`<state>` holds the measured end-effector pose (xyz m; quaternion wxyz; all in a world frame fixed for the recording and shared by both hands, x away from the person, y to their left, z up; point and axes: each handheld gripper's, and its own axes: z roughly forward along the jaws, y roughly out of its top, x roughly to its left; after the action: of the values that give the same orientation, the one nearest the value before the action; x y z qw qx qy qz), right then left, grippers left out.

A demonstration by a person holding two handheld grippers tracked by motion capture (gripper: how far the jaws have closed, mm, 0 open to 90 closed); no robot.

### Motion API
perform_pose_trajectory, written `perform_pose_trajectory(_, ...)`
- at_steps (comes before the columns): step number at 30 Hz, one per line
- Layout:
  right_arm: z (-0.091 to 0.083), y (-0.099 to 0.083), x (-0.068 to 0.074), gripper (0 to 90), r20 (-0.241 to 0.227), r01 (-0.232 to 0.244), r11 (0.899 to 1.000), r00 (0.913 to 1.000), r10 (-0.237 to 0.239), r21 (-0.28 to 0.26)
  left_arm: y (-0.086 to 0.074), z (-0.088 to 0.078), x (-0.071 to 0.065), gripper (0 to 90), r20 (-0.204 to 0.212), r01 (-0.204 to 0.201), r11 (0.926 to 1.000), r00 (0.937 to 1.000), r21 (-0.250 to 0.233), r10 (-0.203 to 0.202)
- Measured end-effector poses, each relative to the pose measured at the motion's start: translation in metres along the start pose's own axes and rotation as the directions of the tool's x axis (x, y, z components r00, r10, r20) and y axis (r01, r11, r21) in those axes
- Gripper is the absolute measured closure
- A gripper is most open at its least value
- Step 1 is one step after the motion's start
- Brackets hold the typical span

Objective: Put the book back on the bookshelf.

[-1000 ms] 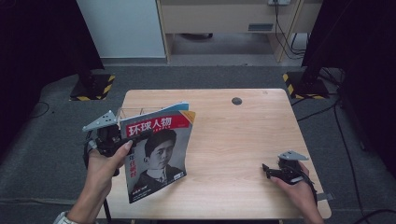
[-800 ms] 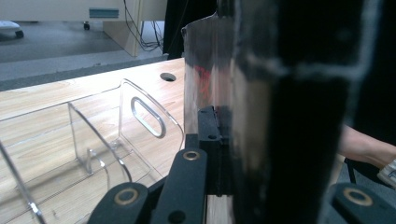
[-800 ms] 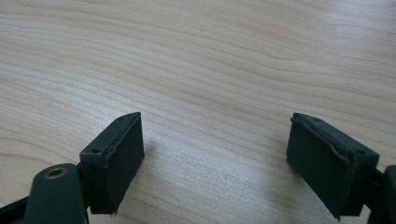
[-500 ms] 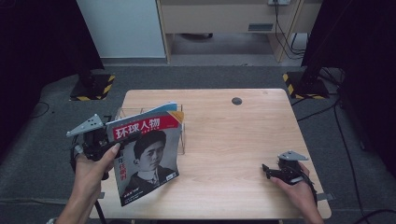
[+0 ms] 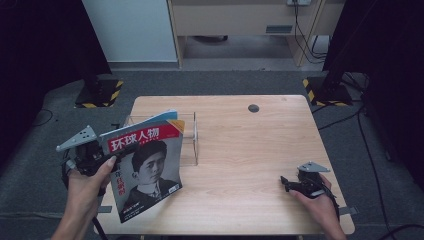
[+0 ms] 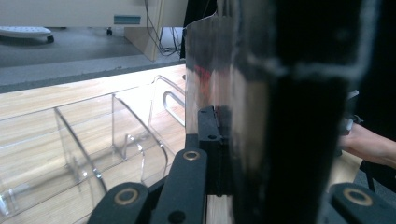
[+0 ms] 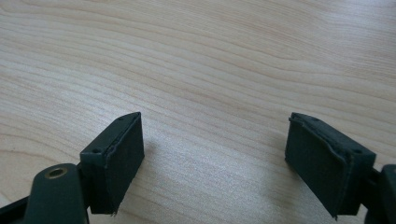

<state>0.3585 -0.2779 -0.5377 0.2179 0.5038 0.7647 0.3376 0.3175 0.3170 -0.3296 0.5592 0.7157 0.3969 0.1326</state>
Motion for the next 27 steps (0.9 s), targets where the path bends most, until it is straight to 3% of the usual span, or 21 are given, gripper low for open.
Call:
perform_pose_trajectory(17,0.000,0.000,0.000,19.8,0.000,0.004,1.000,1.0000,-0.004,-0.001,-0.005,-0.021,0.019,86.5,-0.064,0.032,0.9991,0.9974,-0.027,-0.034)
perform_pose_trajectory(27,0.000,0.000,0.000,19.8,0.000,0.002,1.000,1.0000,-0.002,0.000,-0.007,-0.030,0.021,86.5,-0.087,0.036,0.9985,0.9955,-0.041,-0.039)
